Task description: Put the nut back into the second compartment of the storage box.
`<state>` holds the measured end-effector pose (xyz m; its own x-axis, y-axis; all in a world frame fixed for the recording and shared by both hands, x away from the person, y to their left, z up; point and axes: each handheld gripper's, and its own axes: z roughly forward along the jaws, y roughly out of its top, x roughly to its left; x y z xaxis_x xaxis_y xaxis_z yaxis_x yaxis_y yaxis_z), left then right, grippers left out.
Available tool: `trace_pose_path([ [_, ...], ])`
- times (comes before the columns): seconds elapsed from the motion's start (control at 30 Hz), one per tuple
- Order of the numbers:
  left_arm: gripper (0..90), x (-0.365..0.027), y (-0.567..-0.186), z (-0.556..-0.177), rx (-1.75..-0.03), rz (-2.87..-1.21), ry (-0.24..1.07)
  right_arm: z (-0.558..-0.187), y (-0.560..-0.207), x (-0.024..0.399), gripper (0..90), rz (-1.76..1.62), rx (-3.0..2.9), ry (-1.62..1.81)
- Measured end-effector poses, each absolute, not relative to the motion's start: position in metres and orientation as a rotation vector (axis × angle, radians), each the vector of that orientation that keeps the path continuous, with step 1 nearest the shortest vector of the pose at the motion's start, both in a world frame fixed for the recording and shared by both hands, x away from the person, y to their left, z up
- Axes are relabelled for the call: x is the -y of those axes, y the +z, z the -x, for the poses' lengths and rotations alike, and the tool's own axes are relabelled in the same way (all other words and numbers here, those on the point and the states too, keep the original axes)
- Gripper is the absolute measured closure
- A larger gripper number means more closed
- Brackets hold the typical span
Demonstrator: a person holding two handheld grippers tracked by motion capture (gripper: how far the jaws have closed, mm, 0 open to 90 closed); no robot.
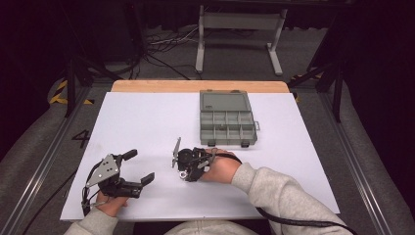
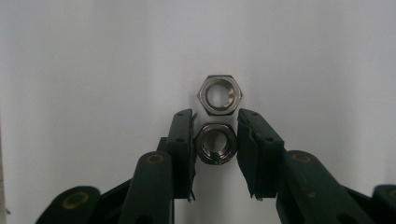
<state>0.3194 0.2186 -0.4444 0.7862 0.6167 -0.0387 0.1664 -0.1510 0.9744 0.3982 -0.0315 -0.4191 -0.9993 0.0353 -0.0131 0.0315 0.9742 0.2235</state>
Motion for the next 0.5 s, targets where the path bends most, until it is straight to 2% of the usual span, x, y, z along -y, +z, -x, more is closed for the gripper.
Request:
trace_pose_path([
  [0.5,1.8,-0.219,-0.444,-0.320,-0.617,-1.709,0.443,-0.419,-0.358,0.048,67.3,-0.109,-3.002,0.443],
])
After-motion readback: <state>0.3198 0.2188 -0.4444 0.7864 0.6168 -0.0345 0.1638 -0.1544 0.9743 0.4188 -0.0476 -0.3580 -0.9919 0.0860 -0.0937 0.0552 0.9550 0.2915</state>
